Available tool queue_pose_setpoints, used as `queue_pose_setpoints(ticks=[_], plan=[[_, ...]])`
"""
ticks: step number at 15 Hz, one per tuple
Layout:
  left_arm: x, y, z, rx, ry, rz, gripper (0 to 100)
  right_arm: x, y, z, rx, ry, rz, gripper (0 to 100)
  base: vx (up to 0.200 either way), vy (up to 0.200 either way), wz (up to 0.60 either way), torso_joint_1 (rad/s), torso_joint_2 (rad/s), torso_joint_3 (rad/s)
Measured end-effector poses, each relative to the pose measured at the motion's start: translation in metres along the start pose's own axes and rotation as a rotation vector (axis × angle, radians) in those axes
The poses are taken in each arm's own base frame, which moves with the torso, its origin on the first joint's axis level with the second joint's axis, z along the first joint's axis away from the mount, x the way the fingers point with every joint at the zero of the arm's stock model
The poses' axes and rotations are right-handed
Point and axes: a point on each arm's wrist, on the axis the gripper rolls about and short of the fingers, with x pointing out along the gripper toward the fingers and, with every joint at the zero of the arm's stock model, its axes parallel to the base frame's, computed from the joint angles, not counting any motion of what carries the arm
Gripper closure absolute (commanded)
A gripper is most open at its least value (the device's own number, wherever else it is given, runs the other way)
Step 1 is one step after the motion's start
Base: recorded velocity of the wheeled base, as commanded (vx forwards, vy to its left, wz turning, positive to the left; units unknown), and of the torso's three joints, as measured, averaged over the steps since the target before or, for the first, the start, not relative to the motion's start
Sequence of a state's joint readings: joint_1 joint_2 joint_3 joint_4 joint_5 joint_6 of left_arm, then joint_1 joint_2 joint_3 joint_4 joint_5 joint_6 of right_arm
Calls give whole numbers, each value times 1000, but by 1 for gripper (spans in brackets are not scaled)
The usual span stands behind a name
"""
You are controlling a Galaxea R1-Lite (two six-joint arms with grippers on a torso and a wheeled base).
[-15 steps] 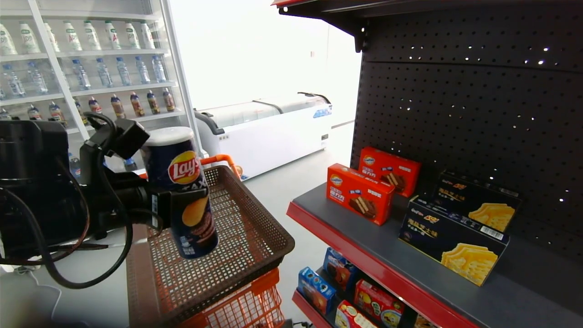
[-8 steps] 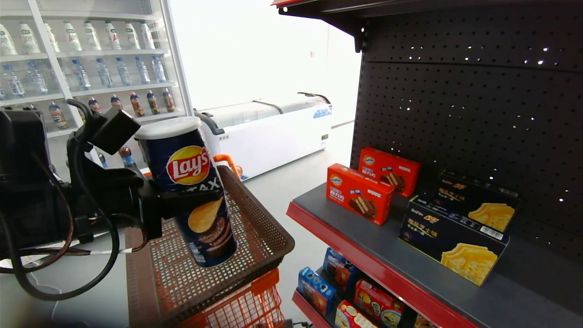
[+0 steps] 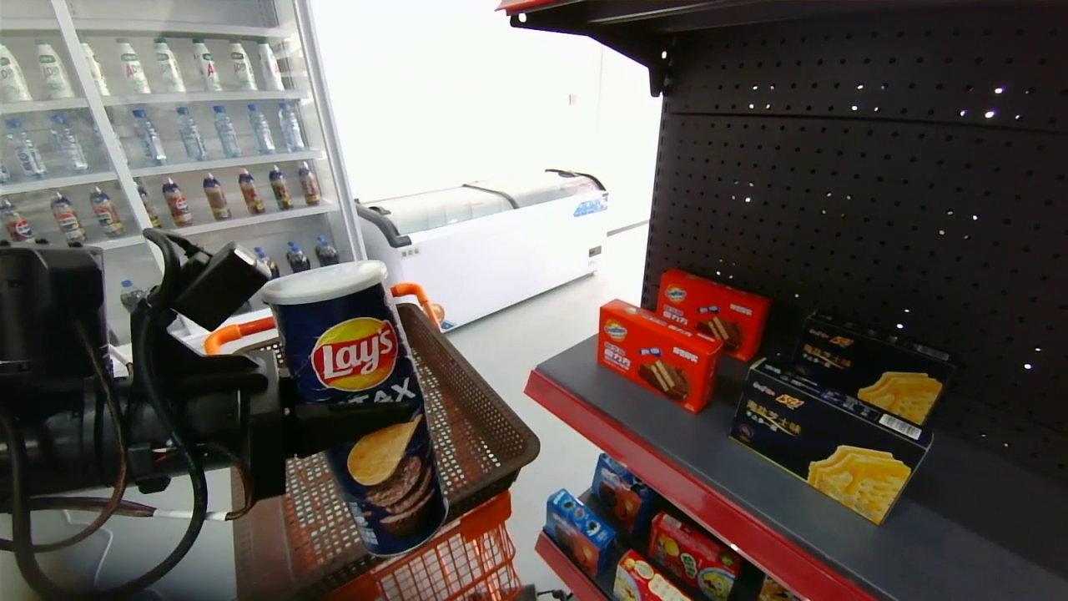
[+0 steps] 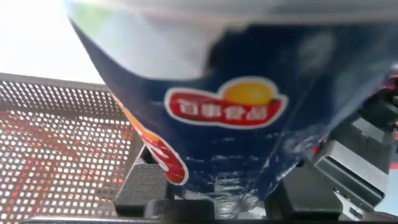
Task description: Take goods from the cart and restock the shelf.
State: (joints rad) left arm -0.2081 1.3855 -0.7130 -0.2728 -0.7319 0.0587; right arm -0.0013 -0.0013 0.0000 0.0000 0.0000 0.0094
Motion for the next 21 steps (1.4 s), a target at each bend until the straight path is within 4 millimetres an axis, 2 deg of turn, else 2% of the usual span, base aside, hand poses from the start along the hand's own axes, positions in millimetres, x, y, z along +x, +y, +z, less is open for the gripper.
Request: queue_pose_setpoints(ticks=[3,21], plan=[[2,-2,-3,-8,17,-16,100,0,0,0,0,0,0,0,0,0,0,0,0,0],[7,-13,1,23,7,-117,100,0,0,0,0,0,-1,0,0,0,-600,2,3,2]])
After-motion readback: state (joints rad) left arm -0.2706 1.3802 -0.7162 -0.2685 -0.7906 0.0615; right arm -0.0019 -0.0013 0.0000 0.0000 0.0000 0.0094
